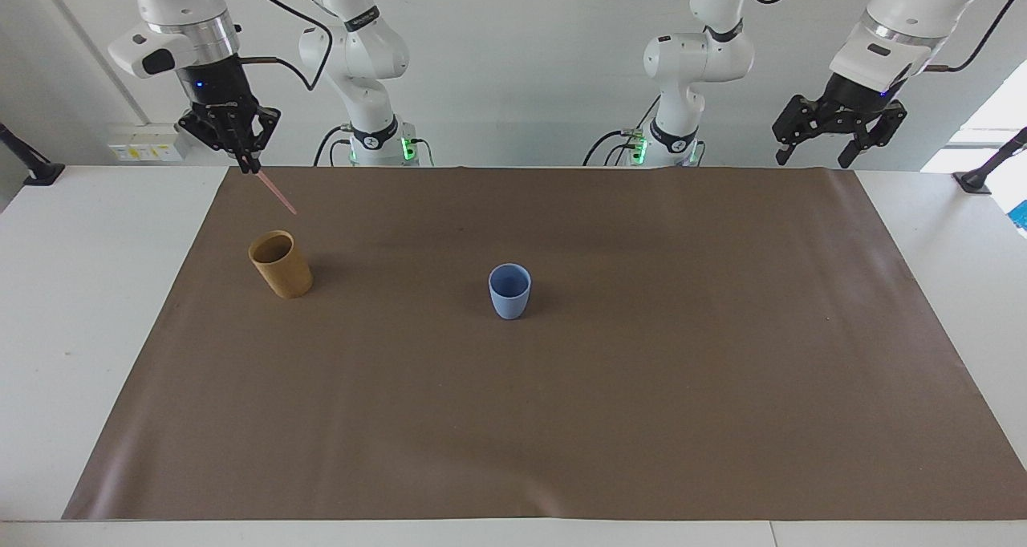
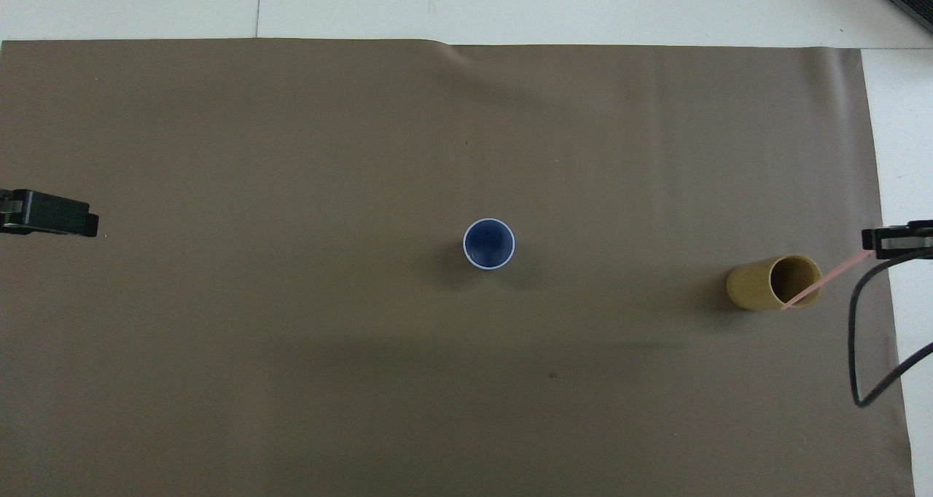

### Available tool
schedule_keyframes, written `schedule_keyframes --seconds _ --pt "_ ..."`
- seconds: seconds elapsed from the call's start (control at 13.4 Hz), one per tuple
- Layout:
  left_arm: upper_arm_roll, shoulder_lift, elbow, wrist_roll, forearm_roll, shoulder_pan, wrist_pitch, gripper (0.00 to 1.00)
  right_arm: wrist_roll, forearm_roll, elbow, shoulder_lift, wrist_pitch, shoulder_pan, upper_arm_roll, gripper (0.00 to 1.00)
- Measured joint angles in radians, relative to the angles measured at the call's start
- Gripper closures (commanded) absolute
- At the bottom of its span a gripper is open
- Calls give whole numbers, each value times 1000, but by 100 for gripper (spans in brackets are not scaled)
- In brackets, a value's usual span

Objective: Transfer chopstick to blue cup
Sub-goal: 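Carry the pink stick with the right gripper over the blue cup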

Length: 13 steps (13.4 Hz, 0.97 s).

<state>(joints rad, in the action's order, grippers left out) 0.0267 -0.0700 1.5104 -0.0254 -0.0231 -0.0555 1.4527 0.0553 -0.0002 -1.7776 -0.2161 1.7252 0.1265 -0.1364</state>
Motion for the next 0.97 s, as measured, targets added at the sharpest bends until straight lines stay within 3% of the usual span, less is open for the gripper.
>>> schedule_keyframes --seconds 0.37,0.67,0.97 --pt "-7 3 -40 -20 0 0 -51 0 -168 73 1 7 174 -43 -164 100" --pt "-10 8 -37 -23 0 0 -51 0 -321 85 -1 50 300 -189 -174 100" --pt "-10 8 -24 -26 0 0 -44 0 -334 85 -3 152 437 -252 -173 100"
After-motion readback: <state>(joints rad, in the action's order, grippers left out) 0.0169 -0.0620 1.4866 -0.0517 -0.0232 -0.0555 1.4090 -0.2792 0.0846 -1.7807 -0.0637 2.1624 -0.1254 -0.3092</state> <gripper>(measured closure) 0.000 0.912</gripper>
